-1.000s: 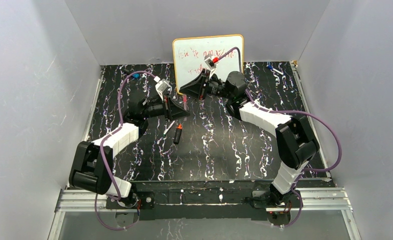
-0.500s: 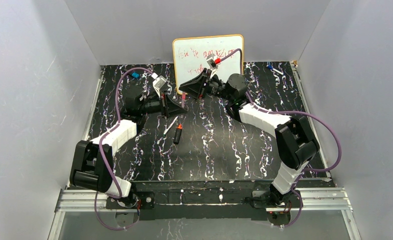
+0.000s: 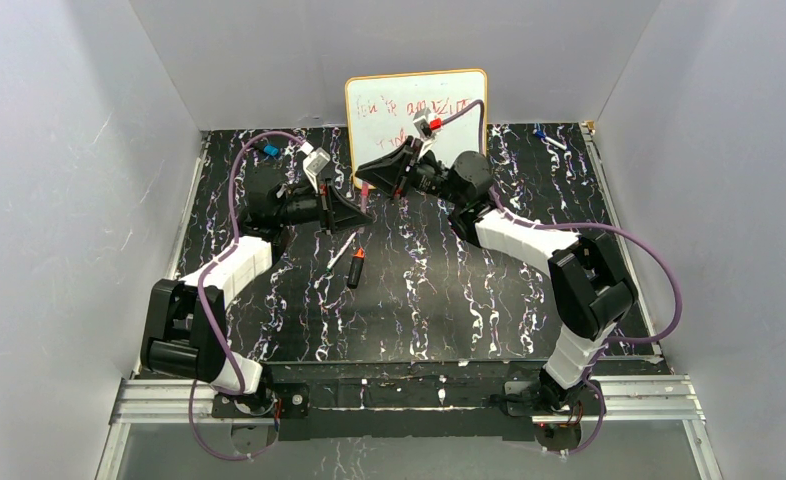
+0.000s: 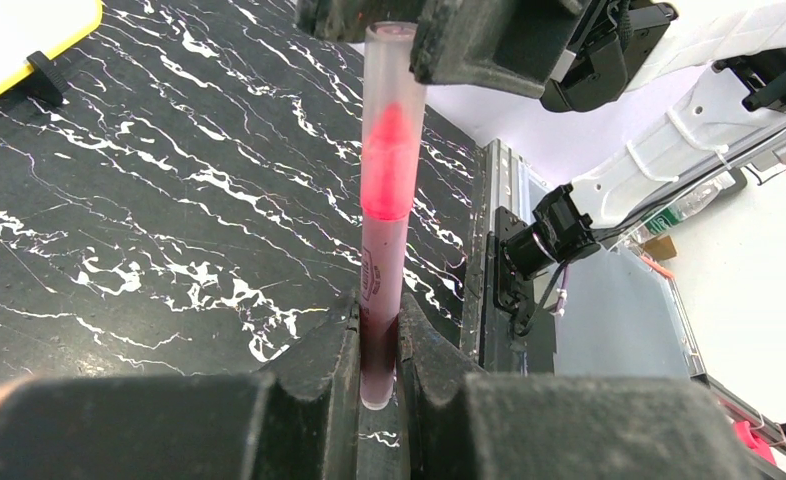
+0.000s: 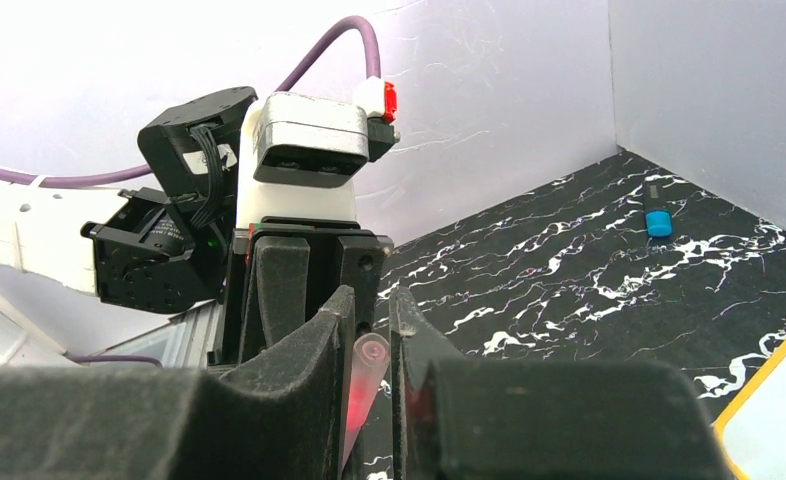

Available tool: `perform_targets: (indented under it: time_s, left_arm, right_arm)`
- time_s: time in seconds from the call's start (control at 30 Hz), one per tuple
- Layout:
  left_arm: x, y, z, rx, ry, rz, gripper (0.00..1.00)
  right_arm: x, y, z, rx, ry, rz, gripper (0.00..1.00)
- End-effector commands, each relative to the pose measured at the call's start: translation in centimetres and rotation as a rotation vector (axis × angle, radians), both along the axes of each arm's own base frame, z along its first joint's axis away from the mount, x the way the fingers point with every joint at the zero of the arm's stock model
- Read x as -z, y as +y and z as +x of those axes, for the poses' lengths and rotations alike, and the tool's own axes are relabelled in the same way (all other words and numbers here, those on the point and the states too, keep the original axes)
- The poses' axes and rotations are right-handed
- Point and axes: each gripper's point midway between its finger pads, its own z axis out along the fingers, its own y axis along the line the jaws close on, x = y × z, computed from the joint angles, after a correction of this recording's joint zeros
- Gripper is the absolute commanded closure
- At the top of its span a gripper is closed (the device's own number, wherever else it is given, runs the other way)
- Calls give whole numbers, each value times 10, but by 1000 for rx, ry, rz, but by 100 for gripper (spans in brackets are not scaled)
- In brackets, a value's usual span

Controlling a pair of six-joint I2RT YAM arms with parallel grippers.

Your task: Insert the pens into the pen caps

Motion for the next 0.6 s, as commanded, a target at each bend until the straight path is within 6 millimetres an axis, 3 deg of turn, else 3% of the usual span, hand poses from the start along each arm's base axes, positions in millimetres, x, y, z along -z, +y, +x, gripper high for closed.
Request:
perform_targets:
  time_s: [0.0,0.57]
  left_arm:
    - [-92,28,52,-247,-333,-91,100]
    - [-103,35,56,-272,-353,-112,100]
  right_arm:
    - [95,26,-83,-334,225,-226,99]
    - [120,33,-101,-380,273,-255,99]
